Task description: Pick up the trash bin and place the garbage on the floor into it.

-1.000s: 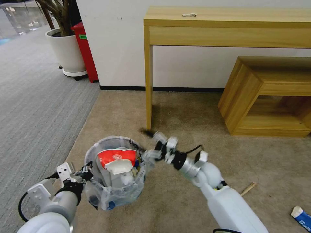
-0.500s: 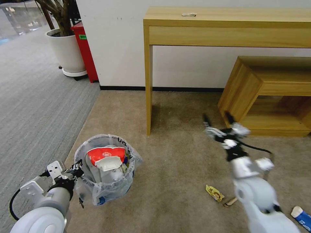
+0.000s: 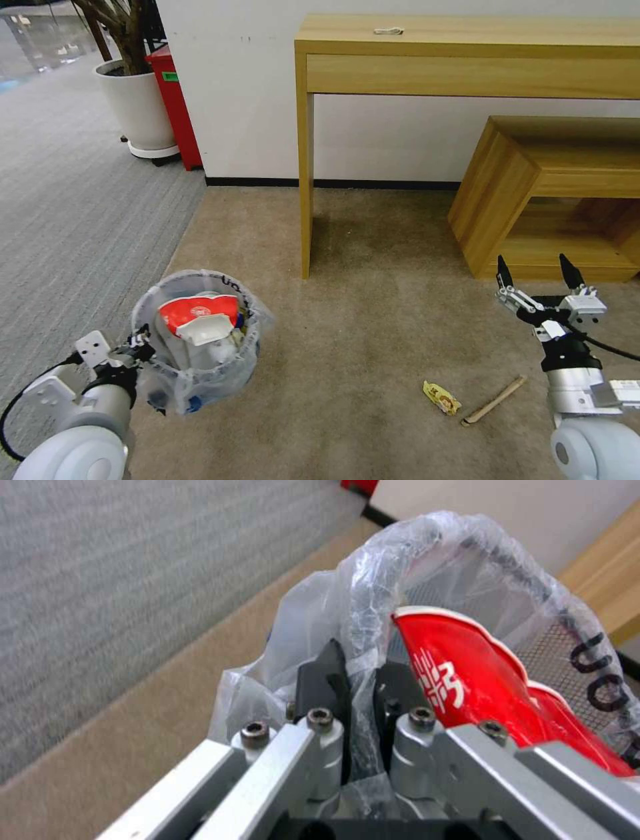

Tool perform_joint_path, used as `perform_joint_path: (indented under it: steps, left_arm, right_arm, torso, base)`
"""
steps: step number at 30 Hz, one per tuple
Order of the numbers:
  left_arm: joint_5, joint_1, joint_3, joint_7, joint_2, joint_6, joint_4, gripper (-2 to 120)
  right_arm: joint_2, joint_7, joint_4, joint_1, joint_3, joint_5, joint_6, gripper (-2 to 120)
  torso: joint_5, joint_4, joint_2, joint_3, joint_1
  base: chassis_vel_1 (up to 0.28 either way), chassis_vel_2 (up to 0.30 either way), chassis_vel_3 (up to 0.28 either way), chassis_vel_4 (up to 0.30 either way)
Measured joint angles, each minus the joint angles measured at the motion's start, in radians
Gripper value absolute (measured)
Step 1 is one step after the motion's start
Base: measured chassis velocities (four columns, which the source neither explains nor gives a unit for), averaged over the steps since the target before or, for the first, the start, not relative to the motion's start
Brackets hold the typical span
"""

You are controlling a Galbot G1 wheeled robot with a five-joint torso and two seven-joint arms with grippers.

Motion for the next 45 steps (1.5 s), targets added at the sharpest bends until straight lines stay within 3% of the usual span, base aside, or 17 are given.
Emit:
perform_joint_path:
  steps: [26, 45]
  left_arm:
    - [0.048, 0.024, 0.012, 0.044, -0.010, -0.053, 0.000, 3]
    - [0.060, 0.035, 0.012, 0.044, -0.025, -0.058, -0.013, 3]
  right_arm:
    - [0.016, -0.023, -0.023, 0.013, -0.008, 0.003, 0.047, 100]
    - [0.005, -0.026, -0.046, 0.044, -0.021, 0.026, 0.051, 100]
  torso:
    - [-0.0002, 0.0000, 0.000, 0.000, 0.000]
    - [-0.0002, -0.0002, 0.000, 0.000, 0.000]
  base:
    - [0.000, 0.000, 0.000, 0.000]
    - [-0.090, -0.091, -0.095, -0.089]
